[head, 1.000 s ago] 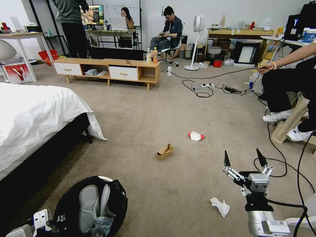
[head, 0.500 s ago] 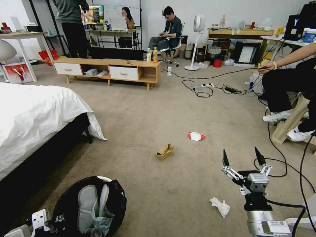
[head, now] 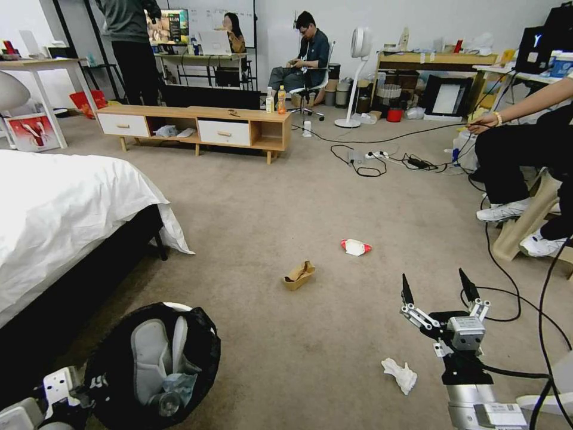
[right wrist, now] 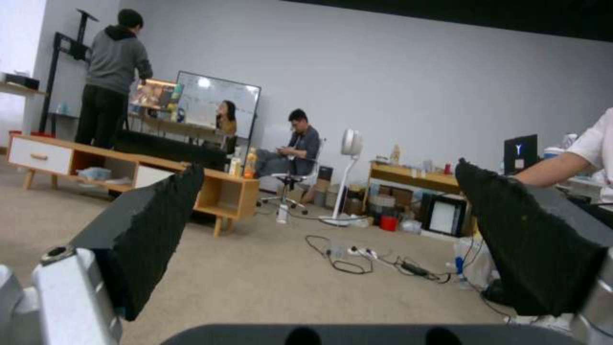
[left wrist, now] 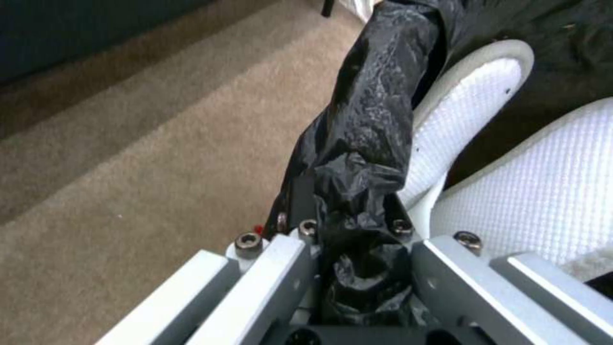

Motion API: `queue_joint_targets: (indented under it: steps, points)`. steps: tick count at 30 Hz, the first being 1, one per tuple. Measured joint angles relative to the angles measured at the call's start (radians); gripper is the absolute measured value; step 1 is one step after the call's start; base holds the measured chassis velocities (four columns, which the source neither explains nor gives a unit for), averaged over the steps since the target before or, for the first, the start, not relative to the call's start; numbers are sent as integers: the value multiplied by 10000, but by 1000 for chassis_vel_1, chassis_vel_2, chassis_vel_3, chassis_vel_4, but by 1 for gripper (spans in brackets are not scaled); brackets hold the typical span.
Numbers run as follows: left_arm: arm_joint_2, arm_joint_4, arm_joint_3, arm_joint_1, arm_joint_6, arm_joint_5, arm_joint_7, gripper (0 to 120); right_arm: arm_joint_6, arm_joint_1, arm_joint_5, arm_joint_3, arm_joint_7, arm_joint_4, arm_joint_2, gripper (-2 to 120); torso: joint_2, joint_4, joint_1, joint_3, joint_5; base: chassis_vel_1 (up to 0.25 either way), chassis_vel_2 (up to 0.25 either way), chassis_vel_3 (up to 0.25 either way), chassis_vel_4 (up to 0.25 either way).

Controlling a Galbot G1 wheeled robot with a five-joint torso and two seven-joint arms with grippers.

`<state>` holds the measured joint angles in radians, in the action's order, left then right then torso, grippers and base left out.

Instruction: Pick up the trash bin and place the garbage on the floor into it.

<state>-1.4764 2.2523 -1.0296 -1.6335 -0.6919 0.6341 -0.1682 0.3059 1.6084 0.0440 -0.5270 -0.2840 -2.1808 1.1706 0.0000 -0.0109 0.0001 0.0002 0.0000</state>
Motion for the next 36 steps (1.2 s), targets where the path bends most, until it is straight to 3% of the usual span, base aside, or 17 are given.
queue_joint_targets:
  steps: [12,27,36]
  points:
    - [323,-138,-107,632,185,1204,-947,1,1,138,-5,-72,81,39,-19,100,0,0,0,0,-1,0,0,0,0]
    - [620,-309,-403,969,397,2014,-1492,1,0,83,-7,-86,161,69,138,100,0,1,0,0,-1,0,0,0,0]
    - [616,-325,97,1363,562,2366,-1653,1,31,272,-80,-186,193,41,315,100,0,-3,0,0,0,0,0,0,0]
